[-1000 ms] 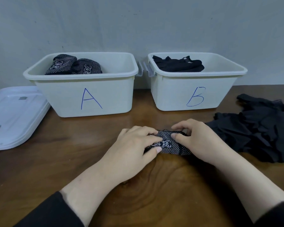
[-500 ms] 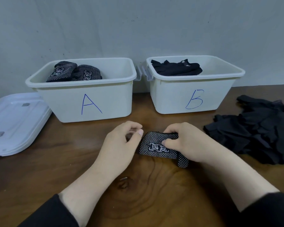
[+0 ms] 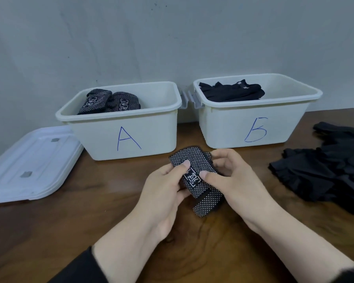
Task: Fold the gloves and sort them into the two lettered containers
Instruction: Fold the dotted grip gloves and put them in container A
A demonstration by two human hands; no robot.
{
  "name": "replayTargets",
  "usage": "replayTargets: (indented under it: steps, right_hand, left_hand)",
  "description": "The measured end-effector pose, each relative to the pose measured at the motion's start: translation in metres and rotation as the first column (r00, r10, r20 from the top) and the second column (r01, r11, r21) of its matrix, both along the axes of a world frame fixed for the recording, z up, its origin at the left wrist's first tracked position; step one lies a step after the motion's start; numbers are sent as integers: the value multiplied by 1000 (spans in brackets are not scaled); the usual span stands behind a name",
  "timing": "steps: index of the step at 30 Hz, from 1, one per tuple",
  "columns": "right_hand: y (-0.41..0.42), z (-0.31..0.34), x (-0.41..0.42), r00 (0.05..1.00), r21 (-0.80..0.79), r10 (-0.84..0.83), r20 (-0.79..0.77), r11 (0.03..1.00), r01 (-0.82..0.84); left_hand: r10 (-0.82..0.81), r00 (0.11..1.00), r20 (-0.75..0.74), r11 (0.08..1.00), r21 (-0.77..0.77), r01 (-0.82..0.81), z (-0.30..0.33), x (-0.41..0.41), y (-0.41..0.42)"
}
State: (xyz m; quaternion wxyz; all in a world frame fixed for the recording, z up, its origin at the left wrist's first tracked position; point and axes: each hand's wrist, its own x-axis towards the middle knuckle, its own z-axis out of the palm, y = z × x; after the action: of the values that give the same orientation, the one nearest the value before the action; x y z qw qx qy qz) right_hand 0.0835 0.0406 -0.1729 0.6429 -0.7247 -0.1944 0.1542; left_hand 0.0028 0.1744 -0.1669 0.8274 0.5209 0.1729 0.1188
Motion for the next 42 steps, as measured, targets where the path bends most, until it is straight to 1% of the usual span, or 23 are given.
replayTargets:
  steps: [2, 4, 6, 8, 10, 11, 13, 15, 19, 20, 22, 24, 26, 27, 29, 31, 34, 36, 37, 39, 42]
  right_hand:
    - [-1, 3, -1, 986, 90, 93, -135, 993, -82]
    - [-3, 7, -2, 946, 181, 222, -236, 967, -181]
    - [-7, 9, -4, 910, 228, 297, -290, 945, -236]
    - [-9, 9, -2, 890, 256, 318, -326, 936, -241]
    - [-10, 8, 1, 886, 262, 313, -343, 937, -229]
    - [-10, 6, 3, 889, 261, 300, -345, 941, -216]
    - [-10, 5, 6, 896, 268, 272, -352, 946, -181]
    - [-10, 6, 8, 908, 267, 232, -349, 953, -141]
    - [-13, 16, 10, 933, 252, 175, -313, 963, -96]
    - [-13, 21, 10, 936, 256, 169, -310, 963, -89]
    - [-11, 31, 12, 939, 264, 169, -300, 960, -88]
    - [-7, 46, 16, 942, 254, 180, -283, 961, -107]
    - [-2, 64, 21, 947, 223, 198, -255, 965, -142]
    - [1, 75, 24, 952, 203, 200, -230, 967, -155]
    - [12, 98, 30, 966, 173, 194, -170, 971, -164]
    - [28, 121, 38, 973, 166, 200, -119, 970, -179]
    - [58, 149, 53, 974, 163, 210, -78, 967, -196]
    - [82, 162, 62, 976, 116, 213, -49, 972, -206]
    - [95, 166, 66, 977, 88, 209, -41, 975, -205]
    - [121, 170, 75, 977, 97, 204, -65, 976, -197]
    - [161, 167, 84, 974, 100, 200, -105, 977, -189]
  left_hand:
    - [-11, 1000, -2, 999, 47, 11, 1, 0, 5]
    - [-34, 999, -13, 993, 109, 36, 2, -1, 8]
    - [-53, 998, -43, 982, 177, 59, 1, -1, 12]
    - [-56, 996, -64, 949, 306, 73, -1, 0, 16]
    - [-3, 998, -69, 883, 468, 35, 0, 1, 20]
    - [54, 996, -67, 844, 536, -9, 2, 1, 22]
    - [176, 984, -25, 762, 637, -120, 4, 1, 27]
    - [239, 969, 55, 680, 703, -207, 4, 0, 34]
    - [268, 935, 233, 465, 819, -337, 10, -5, 57]
    - [272, 918, 288, 384, 842, -378, 15, -8, 66]
    - [256, 878, 405, 177, 873, -455, 27, -13, 86]
    - [207, 839, 504, -10, 858, -513, 35, -14, 110]
    - [185, 817, 546, -130, 838, -530, 42, -14, 134]
    - [194, 812, 551, -165, 834, -526, 45, -14, 145]
    - [228, 805, 548, -198, 835, -513, 53, -16, 166]
    - [256, 811, 526, -207, 849, -486, 59, -17, 186]
    - [263, 851, 455, -187, 889, -417, 65, -12, 210]
    - [249, 882, 401, -169, 914, -368, 65, -8, 218]
    - [236, 896, 376, -159, 925, -346, 65, -6, 220]
    - [215, 914, 343, -142, 937, -318, 66, -4, 224]
    - [248, 912, 327, -133, 944, -302, 68, -4, 227]
